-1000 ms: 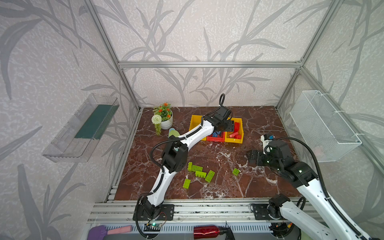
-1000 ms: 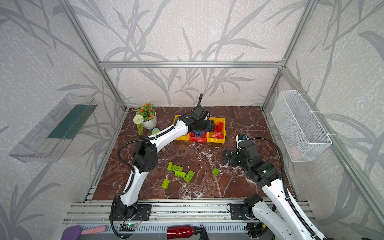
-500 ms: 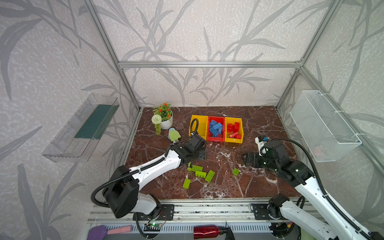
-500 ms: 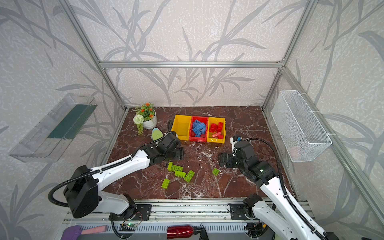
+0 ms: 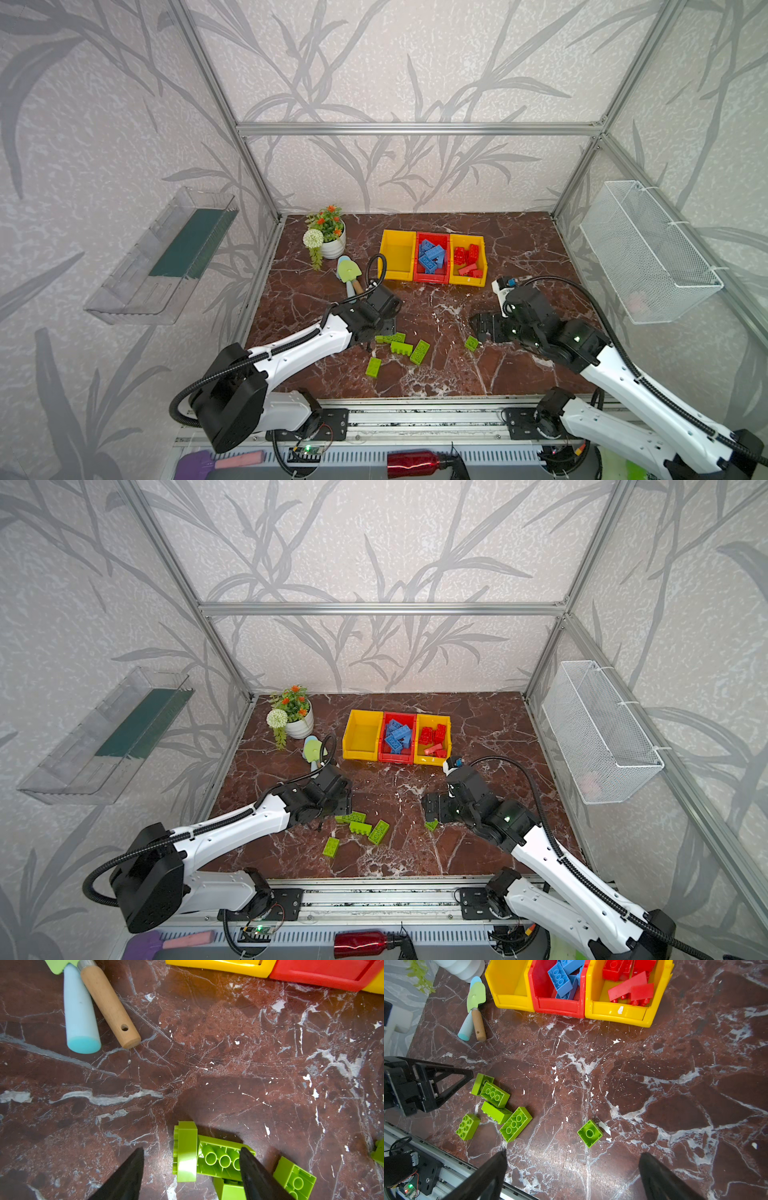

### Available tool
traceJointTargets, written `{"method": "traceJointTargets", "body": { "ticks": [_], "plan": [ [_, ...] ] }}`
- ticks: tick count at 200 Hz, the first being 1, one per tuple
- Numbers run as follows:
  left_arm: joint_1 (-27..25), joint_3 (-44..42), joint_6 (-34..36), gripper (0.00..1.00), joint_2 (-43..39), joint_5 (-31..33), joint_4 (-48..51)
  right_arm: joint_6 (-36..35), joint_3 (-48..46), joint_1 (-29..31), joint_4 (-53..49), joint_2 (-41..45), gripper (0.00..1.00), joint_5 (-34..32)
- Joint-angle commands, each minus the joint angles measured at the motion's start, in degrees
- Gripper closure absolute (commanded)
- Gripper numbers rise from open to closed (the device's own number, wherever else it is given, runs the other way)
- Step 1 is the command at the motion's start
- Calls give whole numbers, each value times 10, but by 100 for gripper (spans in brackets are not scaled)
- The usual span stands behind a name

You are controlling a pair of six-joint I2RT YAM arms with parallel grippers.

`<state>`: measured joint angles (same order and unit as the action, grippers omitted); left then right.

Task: Sort the legos into containers by color
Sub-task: 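Move the left gripper back over the lime-green bricks, then lower the left gripper and grasp a lime-green brick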

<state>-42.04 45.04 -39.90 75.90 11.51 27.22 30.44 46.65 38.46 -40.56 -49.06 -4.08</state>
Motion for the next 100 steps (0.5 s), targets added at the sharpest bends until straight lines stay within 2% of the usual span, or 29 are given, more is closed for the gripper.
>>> {"method": "traceJointTargets", "body": {
  "ticks": [1, 48, 100],
  "plan": [
    [11, -8, -1, 29, 16, 5, -15, 9, 18, 4, 3, -1, 1, -17],
    [28, -14, -1, 34, 49, -14, -25, 10, 15, 5, 7, -6, 1, -21],
    [31, -43, -17, 37, 50, -35, -38, 9, 13, 5, 17, -19, 1, -16]
  ]
}}
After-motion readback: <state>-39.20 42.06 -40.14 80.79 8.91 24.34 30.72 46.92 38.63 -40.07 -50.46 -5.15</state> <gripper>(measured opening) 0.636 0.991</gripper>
